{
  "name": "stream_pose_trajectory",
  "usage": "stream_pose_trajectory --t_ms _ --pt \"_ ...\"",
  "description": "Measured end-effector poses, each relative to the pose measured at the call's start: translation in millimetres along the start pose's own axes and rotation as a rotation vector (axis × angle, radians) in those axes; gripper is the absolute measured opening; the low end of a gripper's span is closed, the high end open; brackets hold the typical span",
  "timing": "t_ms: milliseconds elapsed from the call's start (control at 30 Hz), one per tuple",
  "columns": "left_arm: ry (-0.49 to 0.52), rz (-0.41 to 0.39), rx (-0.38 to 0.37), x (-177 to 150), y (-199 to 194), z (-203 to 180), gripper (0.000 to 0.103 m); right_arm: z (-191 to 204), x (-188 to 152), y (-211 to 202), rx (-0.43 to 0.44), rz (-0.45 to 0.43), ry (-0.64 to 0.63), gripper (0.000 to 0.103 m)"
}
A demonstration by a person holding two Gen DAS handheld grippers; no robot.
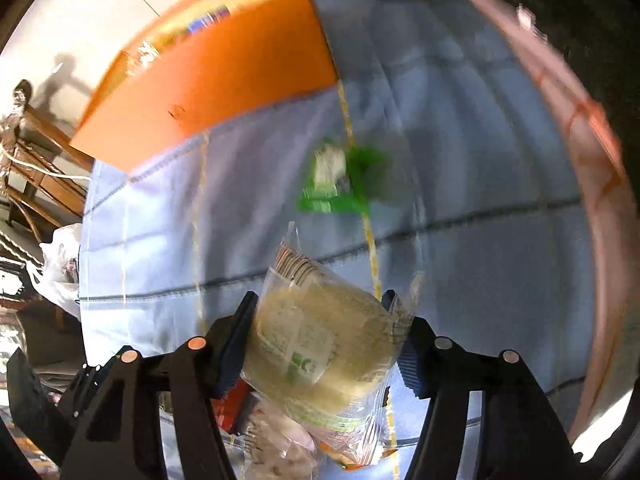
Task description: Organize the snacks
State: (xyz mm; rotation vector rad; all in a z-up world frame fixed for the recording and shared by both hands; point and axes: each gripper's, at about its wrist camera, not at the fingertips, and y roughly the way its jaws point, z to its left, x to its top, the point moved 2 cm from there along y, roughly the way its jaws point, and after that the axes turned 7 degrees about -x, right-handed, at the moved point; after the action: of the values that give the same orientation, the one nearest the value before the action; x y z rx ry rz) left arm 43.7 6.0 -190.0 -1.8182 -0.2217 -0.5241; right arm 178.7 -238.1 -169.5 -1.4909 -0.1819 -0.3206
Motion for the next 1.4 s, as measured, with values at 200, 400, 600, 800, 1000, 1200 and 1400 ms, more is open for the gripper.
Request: stream_pose_trajectory --t_ms 200,400,600,800,1000,1200,1400 --pt "0.015 -0.015 0.024 1.8 -4.6 7.5 0.038 10.1 23.1 -21.8 0.027 -0.063 -0.014 0.063" --pt "0.002 0.019 -0.043 -12.5 -16.5 4.1 0.028 5.7 13.1 -29.7 0.062 -0.062 -0.007 0.063" --pt "-0.057 0.025 -0.063 -16.7 -17.1 16.1 0.026 7.4 8.0 -40.0 0.075 -0.076 0.001 0.063" --pt "-0.046 -0.005 -0.052 -2.1 -25.4 15.5 0.024 6.4 13.5 -46.6 0.114 -0.084 0.028 0.063" --pt "-0.031 -0.067 -0.022 24.1 -37.9 20.0 0.021 13.9 22.4 -61.0 0.125 -0.135 0.013 0.063" --pt "-0.027 -0.084 -0.042 20.8 -42.5 22.0 0.021 13.3 17.8 -57.8 0.128 -0.114 0.014 0.063" --pt "-0.109 -0.008 -0.083 -10.0 -23.5 29.1 0.087 9.9 10.1 -52.9 0.147 -0.083 0.023 0.063"
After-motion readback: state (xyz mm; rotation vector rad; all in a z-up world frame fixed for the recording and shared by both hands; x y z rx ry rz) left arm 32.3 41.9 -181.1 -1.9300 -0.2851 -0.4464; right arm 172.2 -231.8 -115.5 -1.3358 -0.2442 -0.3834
